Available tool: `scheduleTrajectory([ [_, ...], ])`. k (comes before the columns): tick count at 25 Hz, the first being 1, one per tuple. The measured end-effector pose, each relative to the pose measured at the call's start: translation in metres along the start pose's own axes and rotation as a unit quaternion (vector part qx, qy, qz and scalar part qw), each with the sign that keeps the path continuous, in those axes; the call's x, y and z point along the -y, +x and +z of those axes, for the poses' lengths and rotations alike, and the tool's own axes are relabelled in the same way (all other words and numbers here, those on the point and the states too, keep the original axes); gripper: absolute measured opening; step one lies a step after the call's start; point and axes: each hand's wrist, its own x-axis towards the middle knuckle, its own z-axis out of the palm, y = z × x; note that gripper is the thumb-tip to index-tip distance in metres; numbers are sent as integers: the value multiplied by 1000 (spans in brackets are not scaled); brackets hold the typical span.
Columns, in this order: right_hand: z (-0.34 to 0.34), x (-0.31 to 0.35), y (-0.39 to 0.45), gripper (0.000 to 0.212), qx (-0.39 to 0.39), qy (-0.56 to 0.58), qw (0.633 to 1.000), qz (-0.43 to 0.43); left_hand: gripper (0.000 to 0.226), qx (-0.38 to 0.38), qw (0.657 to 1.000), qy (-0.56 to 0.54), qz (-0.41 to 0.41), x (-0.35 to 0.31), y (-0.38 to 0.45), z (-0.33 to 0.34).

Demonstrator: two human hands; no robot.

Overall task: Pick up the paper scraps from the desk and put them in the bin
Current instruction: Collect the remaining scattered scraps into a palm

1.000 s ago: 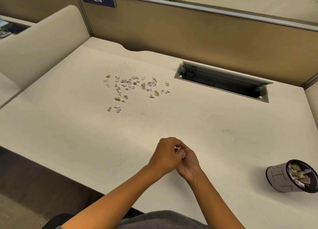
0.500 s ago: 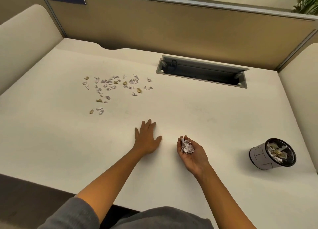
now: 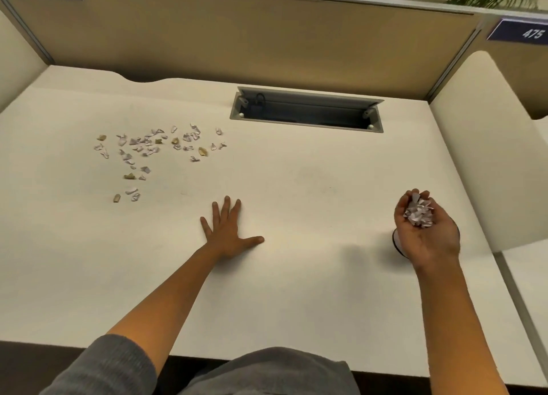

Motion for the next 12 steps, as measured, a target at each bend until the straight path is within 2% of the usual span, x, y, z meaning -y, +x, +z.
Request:
scheduleTrajectory([
  [2,-3,29,4,10,21,-22,997,-73,122,-2,1000,1,0,0,0,0],
  [4,-11,50,10,15,20,-109,982,-154,122,-2,1000,-2,0,0,0,0],
  [7,-27,62,18,25,-18,-323,907,-268,122,-4,1000,-4,0,1,1,0],
  [8,-32,62,21,26,-25,-377,881,-283,123,-5,1000,-4,0,1,1,0],
  [9,-36,61,24,26,-27,-402,871,-283,123,-5,1000,-4,0,1,1,0],
  [12,-41,60,30,27,-26,-435,858,-274,124,-10,1000,-10,0,1,1,1],
])
